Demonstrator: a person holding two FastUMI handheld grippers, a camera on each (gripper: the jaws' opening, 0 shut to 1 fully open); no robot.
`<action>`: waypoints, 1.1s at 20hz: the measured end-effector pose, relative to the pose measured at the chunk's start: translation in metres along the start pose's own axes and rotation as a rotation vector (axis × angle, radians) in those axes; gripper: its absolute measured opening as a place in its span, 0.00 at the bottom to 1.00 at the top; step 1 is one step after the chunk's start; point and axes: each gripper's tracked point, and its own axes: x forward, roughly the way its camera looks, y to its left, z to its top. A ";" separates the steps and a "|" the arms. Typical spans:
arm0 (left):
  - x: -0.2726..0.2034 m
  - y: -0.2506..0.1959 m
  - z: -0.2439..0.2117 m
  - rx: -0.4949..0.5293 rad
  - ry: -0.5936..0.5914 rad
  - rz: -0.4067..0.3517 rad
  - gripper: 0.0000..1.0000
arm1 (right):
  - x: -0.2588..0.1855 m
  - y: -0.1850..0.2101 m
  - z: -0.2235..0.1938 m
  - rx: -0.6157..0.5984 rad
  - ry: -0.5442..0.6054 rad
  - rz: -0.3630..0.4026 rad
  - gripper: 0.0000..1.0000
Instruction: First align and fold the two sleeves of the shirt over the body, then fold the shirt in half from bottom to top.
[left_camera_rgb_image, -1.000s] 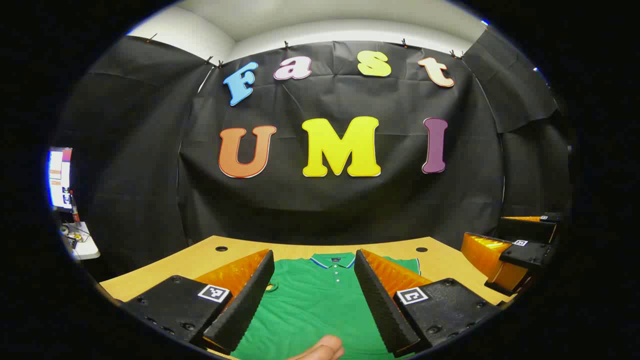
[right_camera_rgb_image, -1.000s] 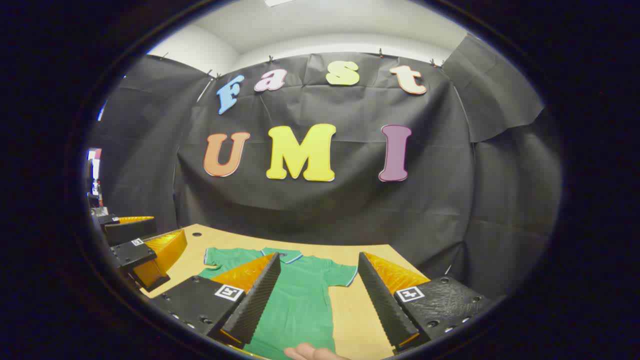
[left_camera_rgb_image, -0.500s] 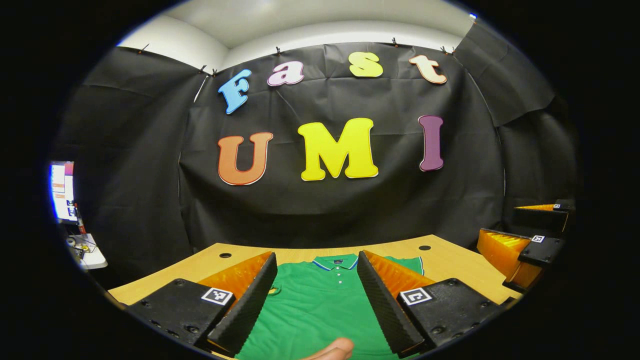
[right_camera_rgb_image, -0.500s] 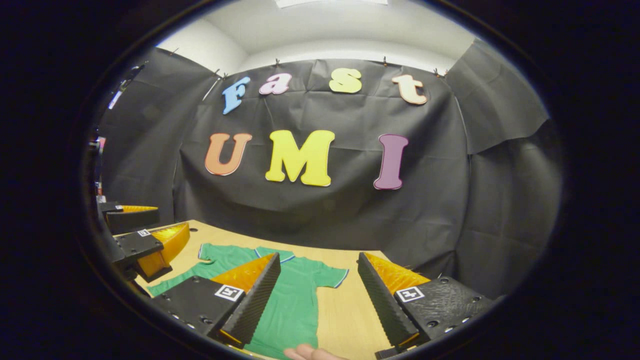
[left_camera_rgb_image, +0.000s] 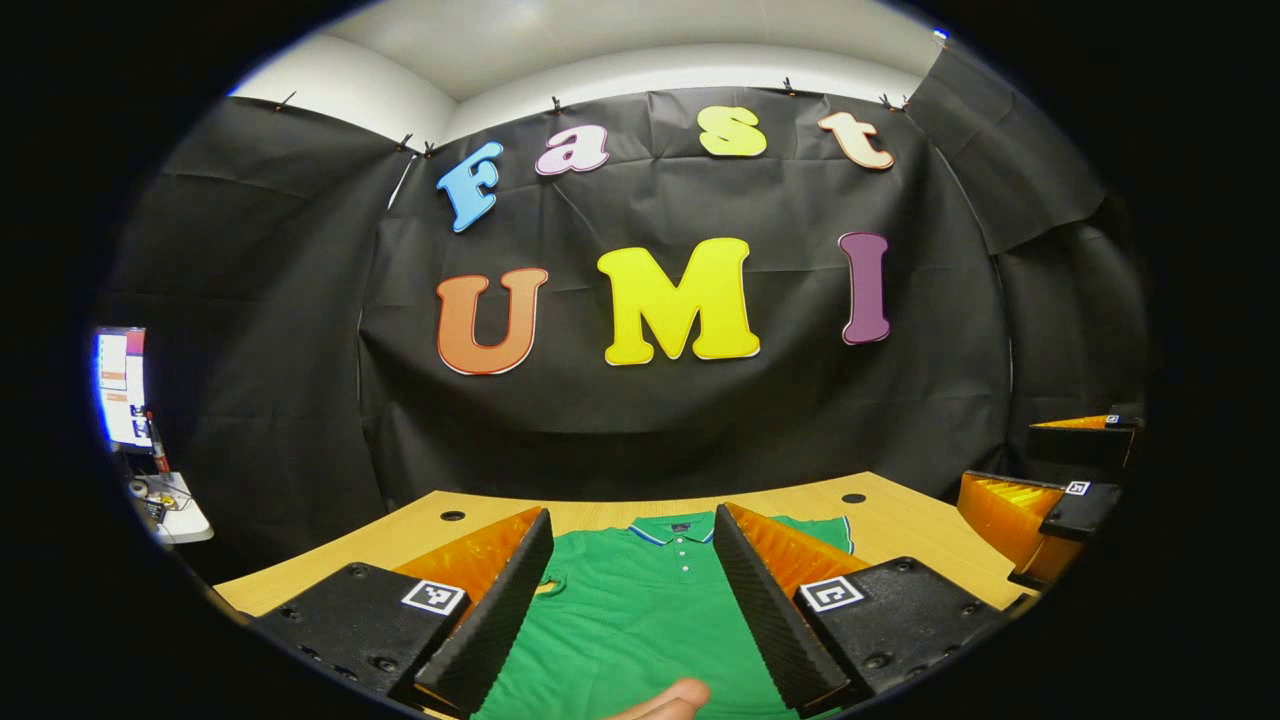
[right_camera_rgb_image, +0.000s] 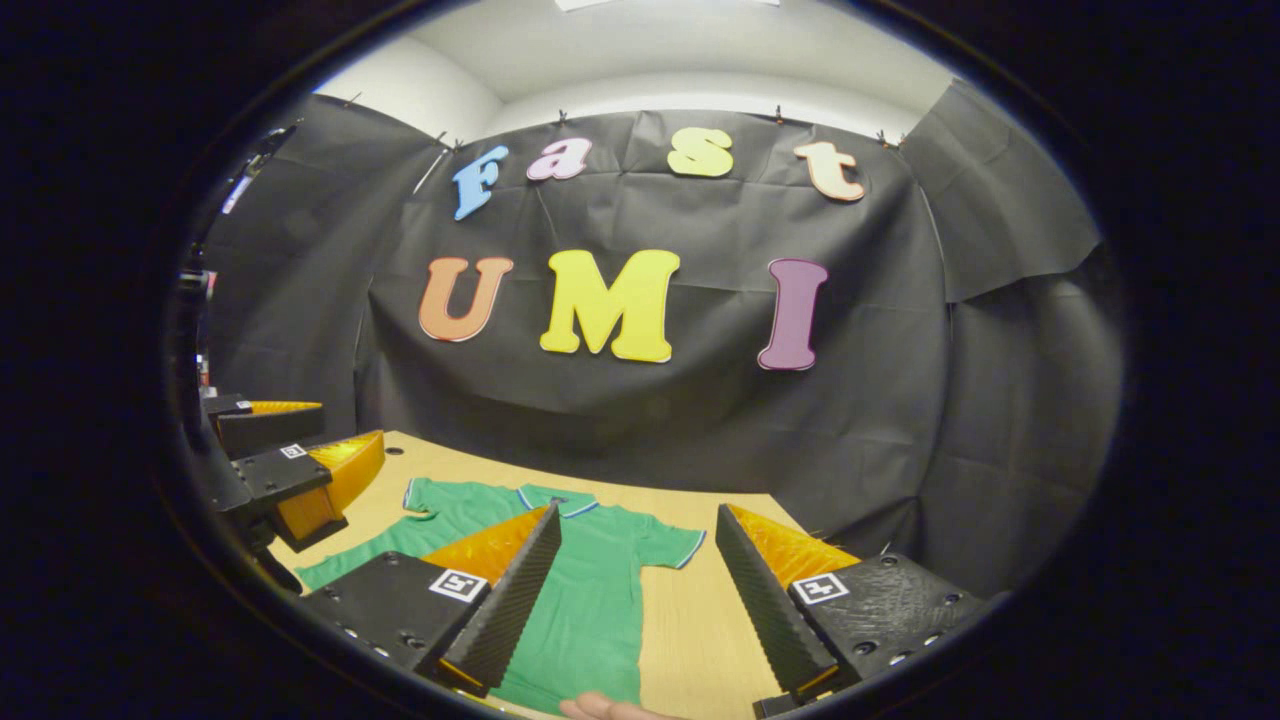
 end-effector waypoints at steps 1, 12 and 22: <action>0.001 0.000 -0.001 -0.003 0.004 -0.001 1.00 | 0.001 0.001 -0.002 -0.003 0.006 0.004 0.95; 0.004 -0.002 -0.006 -0.002 0.023 -0.003 1.00 | 0.012 -0.007 -0.009 -0.018 0.014 0.000 0.96; 0.012 0.005 -0.015 -0.010 0.051 0.011 1.00 | 0.074 -0.031 -0.016 0.030 0.037 -0.007 0.95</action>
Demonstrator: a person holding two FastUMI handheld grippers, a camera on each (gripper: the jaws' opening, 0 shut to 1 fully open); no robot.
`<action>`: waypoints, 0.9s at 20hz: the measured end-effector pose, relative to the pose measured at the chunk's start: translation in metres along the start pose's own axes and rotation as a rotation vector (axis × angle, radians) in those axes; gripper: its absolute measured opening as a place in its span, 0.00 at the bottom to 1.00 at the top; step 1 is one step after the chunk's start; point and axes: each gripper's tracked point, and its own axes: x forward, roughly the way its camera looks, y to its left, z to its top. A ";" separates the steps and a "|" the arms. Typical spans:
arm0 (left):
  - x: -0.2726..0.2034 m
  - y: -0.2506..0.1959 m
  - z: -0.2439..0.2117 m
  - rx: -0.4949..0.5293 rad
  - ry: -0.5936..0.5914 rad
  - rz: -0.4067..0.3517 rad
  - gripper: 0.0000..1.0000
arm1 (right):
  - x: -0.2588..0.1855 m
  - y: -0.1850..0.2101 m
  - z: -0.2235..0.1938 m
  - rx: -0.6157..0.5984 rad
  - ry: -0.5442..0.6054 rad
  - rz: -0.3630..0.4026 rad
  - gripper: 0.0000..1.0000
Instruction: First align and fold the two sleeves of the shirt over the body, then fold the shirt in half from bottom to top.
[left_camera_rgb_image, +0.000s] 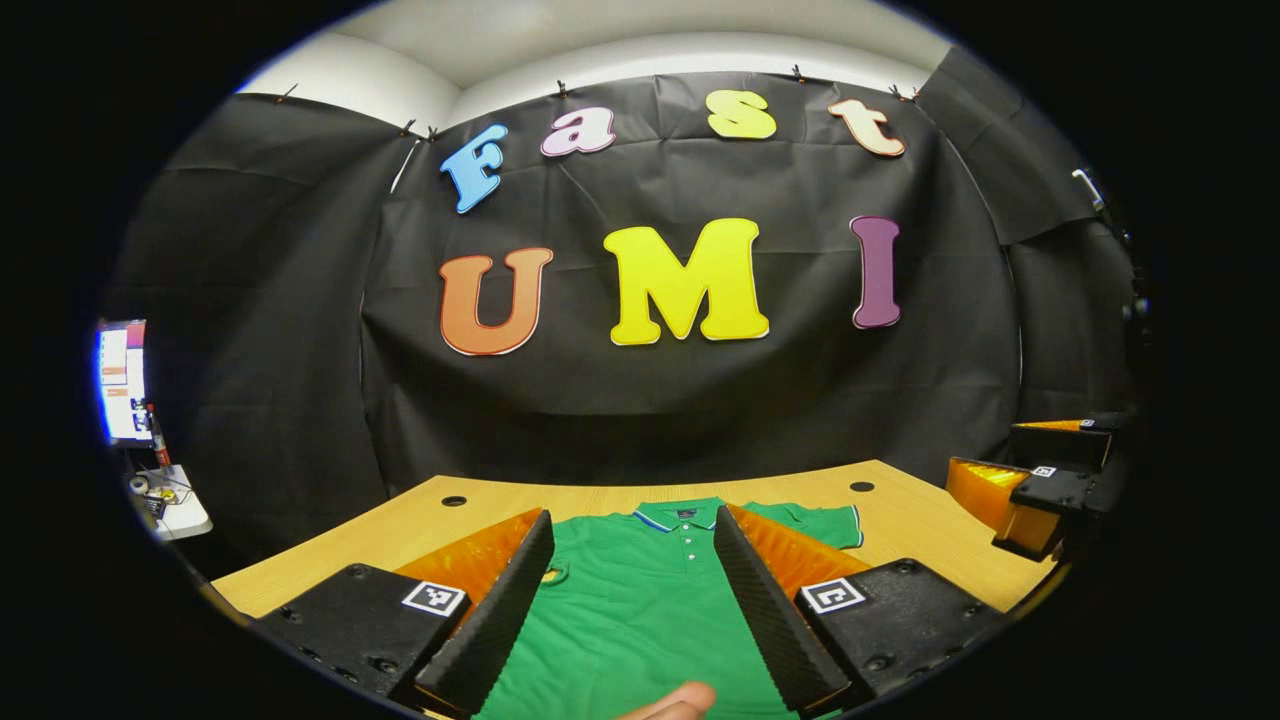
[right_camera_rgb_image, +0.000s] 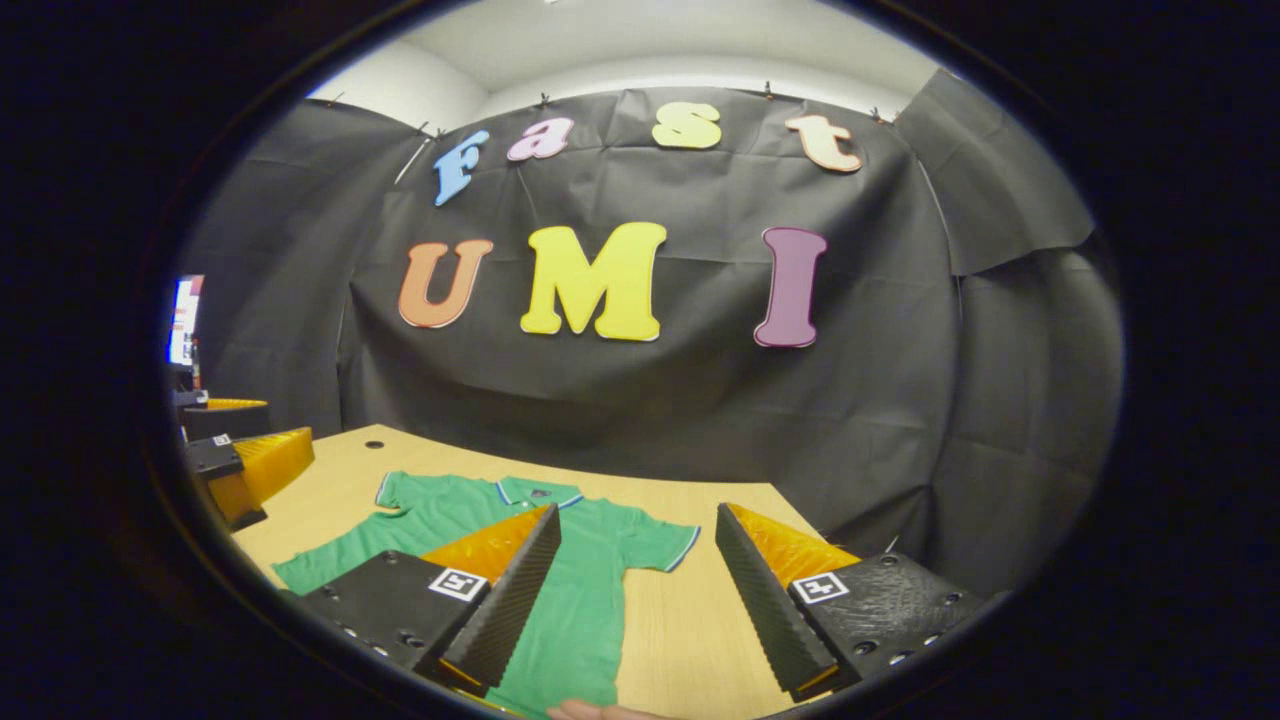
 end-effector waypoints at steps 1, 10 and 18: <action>0.001 0.001 0.000 0.000 0.003 0.002 1.00 | 0.014 -0.007 0.002 -0.004 -0.005 -0.007 0.95; 0.015 0.016 -0.014 -0.029 0.046 0.029 1.00 | 0.162 -0.065 -0.050 -0.040 0.128 -0.128 0.95; 0.024 0.028 -0.022 -0.029 0.071 0.044 1.00 | 0.239 -0.058 -0.139 0.040 0.331 -0.118 0.95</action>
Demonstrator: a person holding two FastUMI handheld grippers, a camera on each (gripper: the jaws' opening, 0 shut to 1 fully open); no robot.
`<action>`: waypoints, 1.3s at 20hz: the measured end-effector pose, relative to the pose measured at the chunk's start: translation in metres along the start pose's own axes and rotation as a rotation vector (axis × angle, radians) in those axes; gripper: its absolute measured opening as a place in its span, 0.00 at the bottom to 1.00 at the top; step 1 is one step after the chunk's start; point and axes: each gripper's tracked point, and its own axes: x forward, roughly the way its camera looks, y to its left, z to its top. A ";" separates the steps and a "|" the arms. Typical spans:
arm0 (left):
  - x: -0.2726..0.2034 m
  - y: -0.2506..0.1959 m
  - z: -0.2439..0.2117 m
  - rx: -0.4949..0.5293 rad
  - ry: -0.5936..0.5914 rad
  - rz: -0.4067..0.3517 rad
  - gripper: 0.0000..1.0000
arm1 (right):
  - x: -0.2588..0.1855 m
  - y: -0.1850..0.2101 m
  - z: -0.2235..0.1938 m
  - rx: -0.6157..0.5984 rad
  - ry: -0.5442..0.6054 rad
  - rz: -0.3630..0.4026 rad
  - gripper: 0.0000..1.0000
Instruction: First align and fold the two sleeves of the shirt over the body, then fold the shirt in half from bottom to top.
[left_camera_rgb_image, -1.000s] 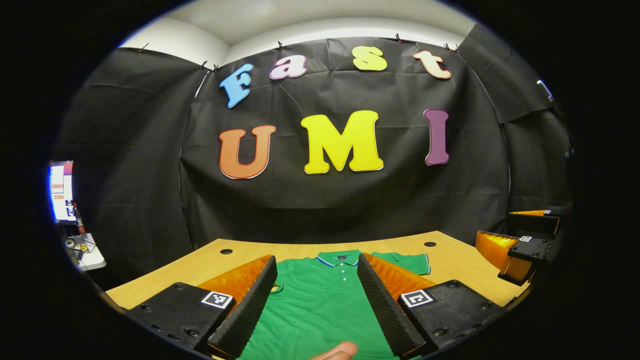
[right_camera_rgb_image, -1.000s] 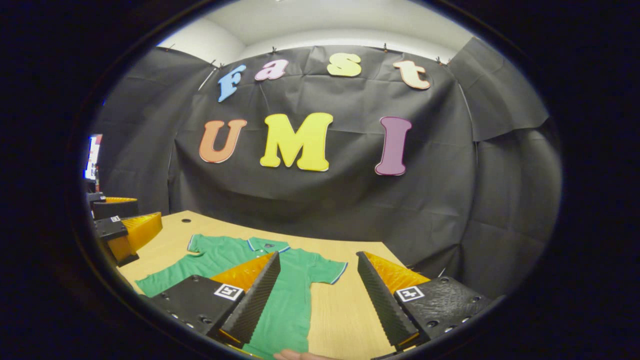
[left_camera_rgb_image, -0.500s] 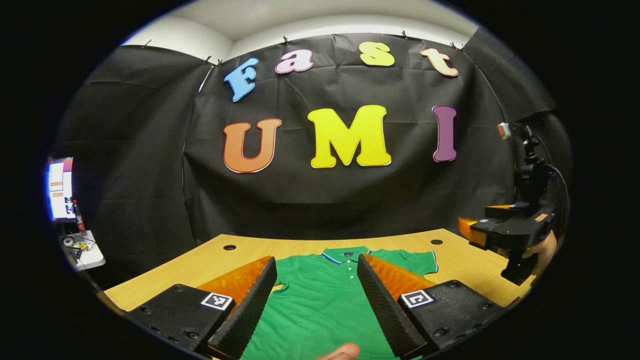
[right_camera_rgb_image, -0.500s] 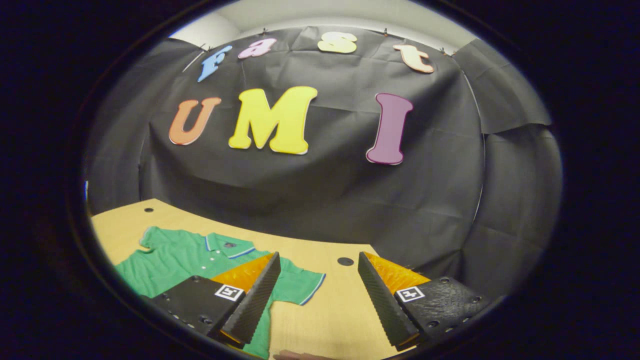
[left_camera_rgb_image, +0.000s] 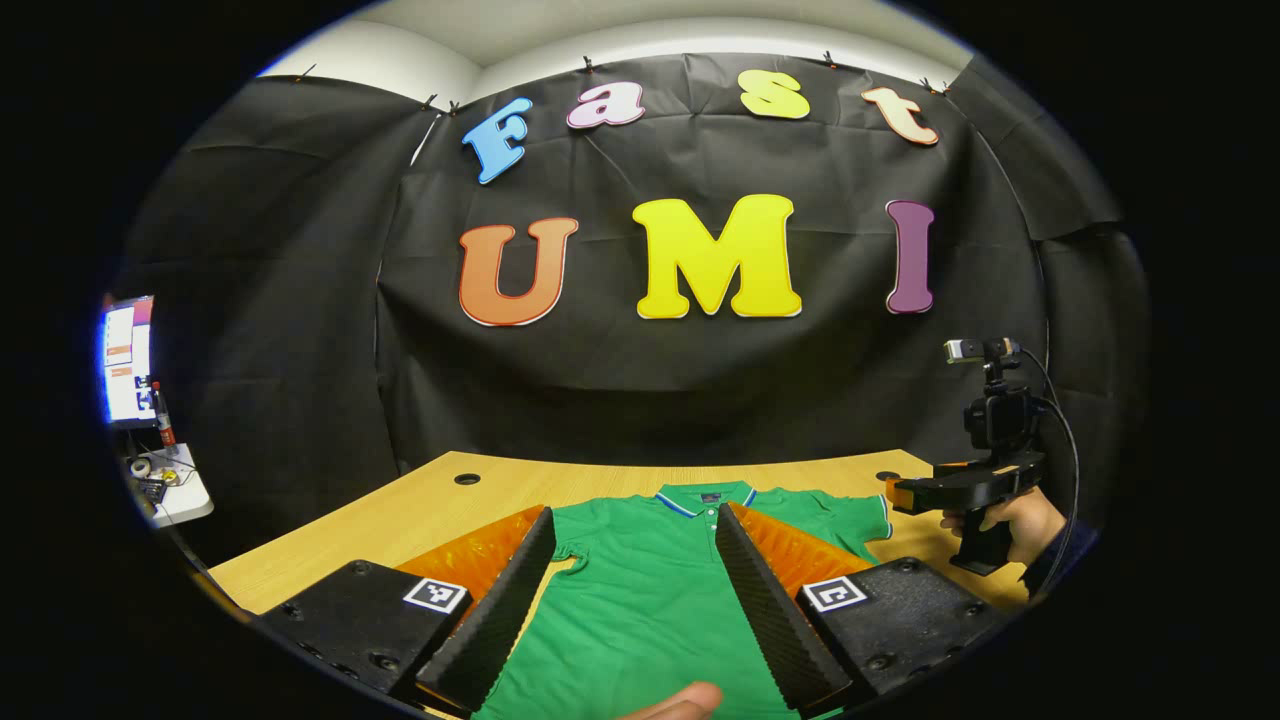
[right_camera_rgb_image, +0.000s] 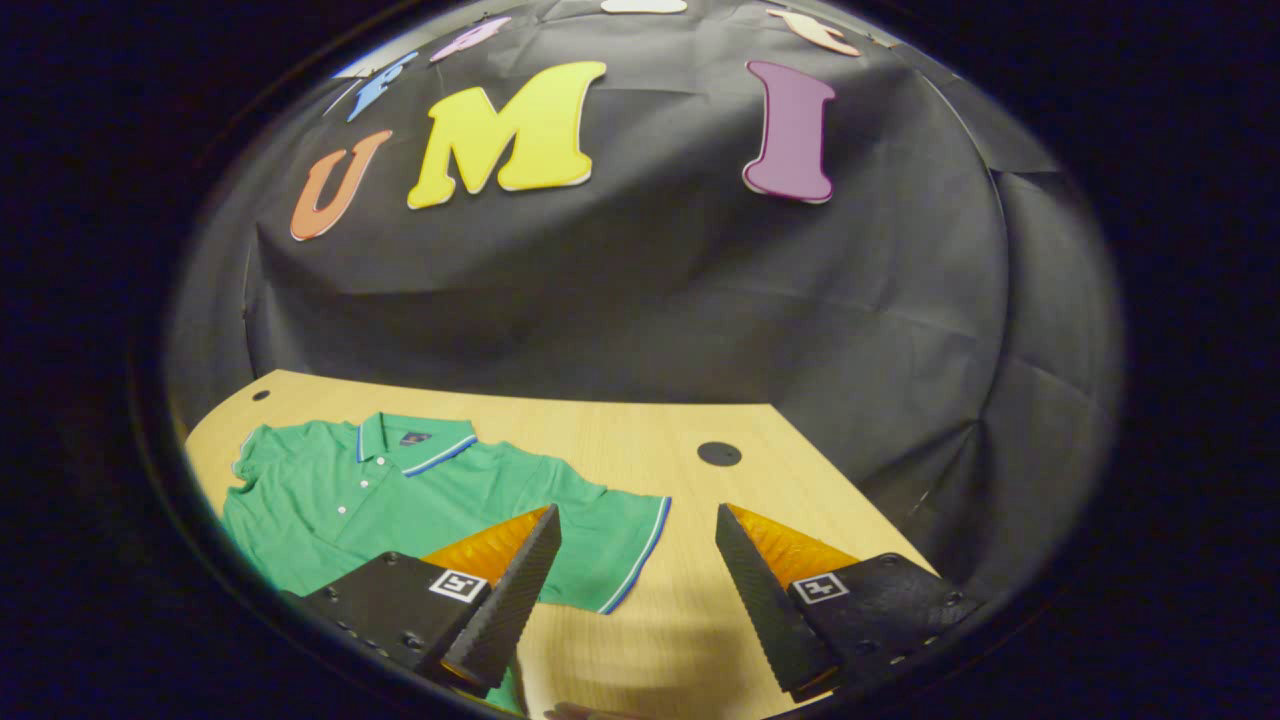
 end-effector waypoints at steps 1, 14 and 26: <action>0.000 0.004 0.001 0.001 -0.002 0.008 1.00 | 0.013 -0.001 -0.006 -0.014 0.024 -0.012 0.95; 0.002 0.018 0.005 0.019 -0.029 0.038 1.00 | 0.066 0.002 -0.054 0.165 0.239 -0.028 0.59; 0.007 0.021 -0.001 0.001 0.004 0.048 1.00 | 0.061 0.031 -0.025 -0.119 0.147 -0.026 0.02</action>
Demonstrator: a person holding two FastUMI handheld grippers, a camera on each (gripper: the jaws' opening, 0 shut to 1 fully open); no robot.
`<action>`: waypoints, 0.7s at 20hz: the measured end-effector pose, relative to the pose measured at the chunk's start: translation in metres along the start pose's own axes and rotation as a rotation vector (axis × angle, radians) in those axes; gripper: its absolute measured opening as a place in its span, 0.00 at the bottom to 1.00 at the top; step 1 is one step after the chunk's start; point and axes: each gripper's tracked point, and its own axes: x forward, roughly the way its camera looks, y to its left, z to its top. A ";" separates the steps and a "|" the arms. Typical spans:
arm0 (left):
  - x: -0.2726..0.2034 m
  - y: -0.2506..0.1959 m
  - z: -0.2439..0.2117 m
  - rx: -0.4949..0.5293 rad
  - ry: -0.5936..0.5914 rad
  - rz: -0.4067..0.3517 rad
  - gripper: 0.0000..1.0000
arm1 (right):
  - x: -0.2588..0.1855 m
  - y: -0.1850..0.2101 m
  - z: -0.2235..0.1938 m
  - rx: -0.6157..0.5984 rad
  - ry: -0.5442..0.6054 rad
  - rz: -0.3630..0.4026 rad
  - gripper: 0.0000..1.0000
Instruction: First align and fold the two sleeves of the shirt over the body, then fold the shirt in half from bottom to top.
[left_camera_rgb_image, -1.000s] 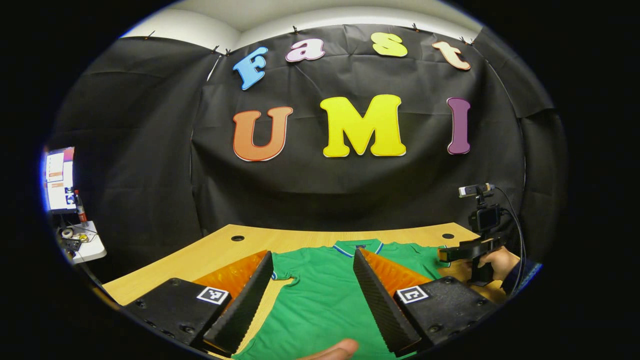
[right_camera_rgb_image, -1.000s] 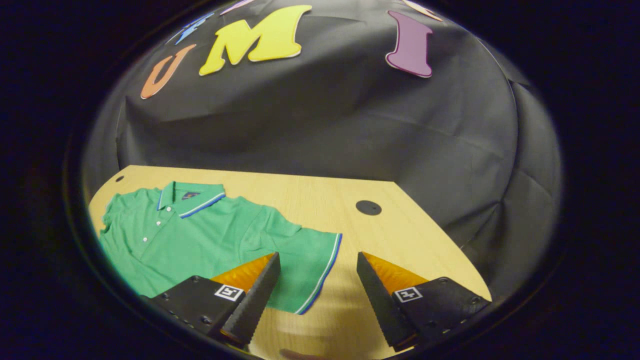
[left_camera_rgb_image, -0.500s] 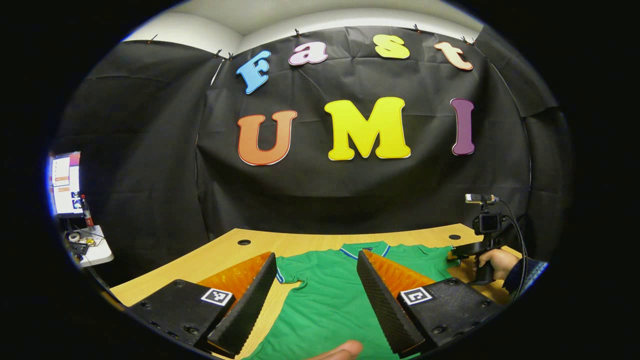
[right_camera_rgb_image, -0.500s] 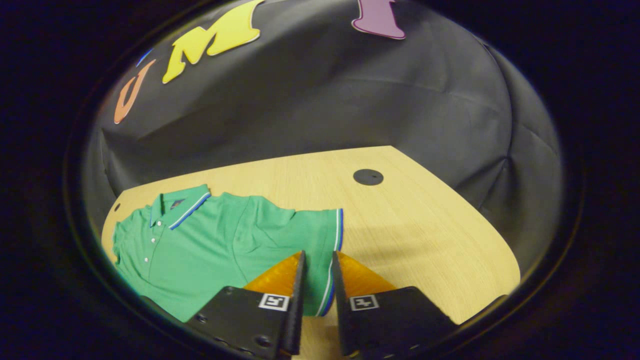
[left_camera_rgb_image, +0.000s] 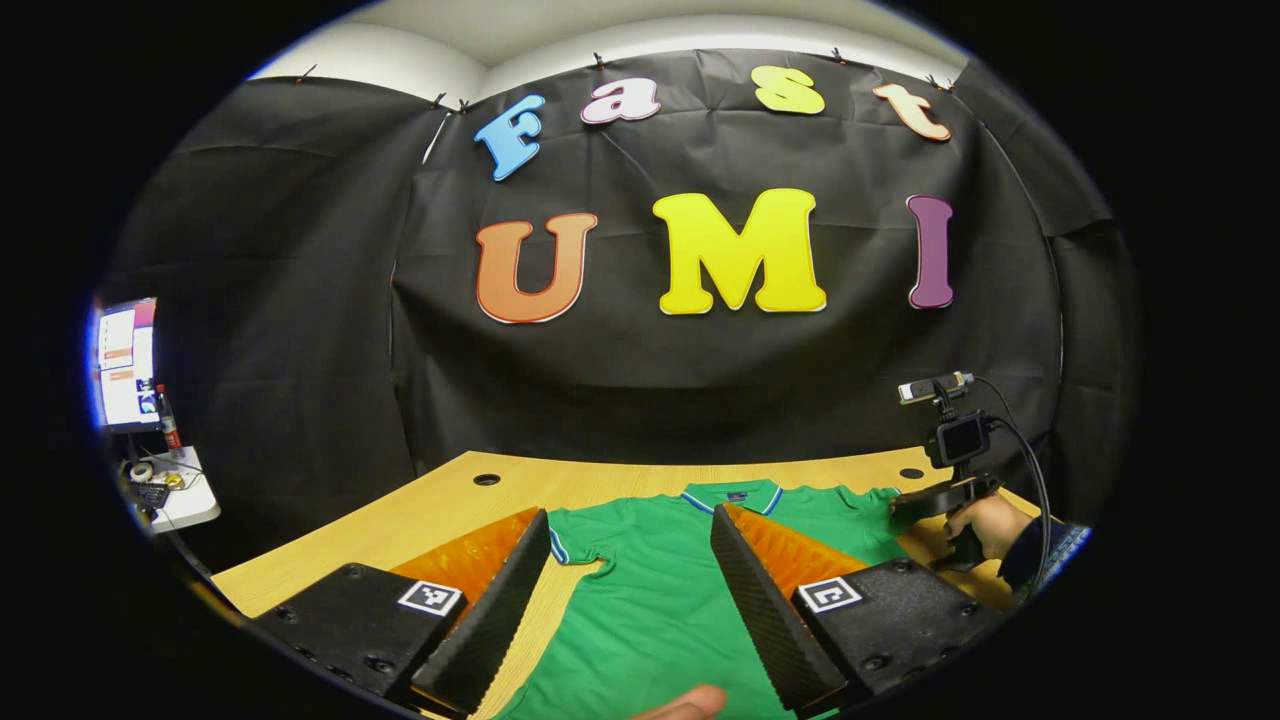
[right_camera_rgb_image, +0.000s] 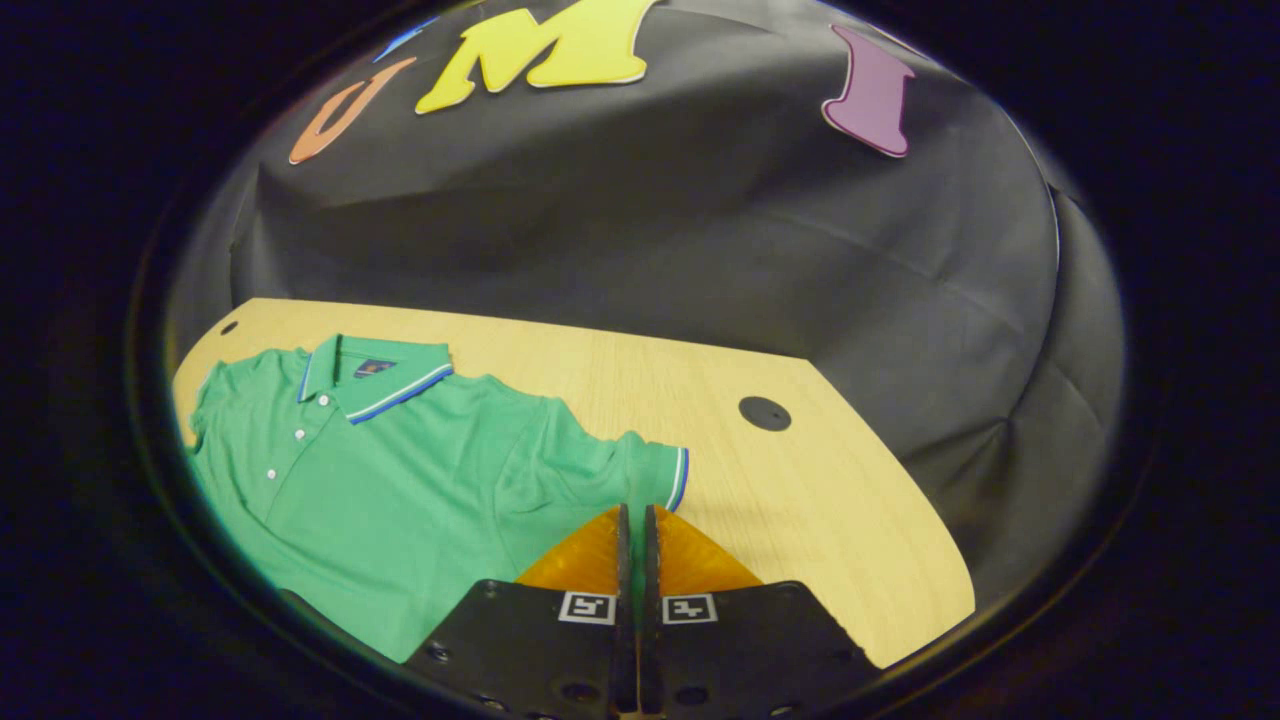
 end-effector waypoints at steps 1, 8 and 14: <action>0.002 0.001 0.000 -0.002 -0.001 0.000 1.00 | -0.003 -0.001 0.004 -0.011 -0.011 -0.003 0.00; 0.006 0.002 -0.003 -0.005 0.007 0.000 1.00 | -0.035 0.035 0.039 -0.011 -0.088 0.075 0.02; 0.012 0.008 -0.009 0.005 0.018 0.026 1.00 | -0.079 0.116 0.064 -0.084 -0.173 0.282 0.09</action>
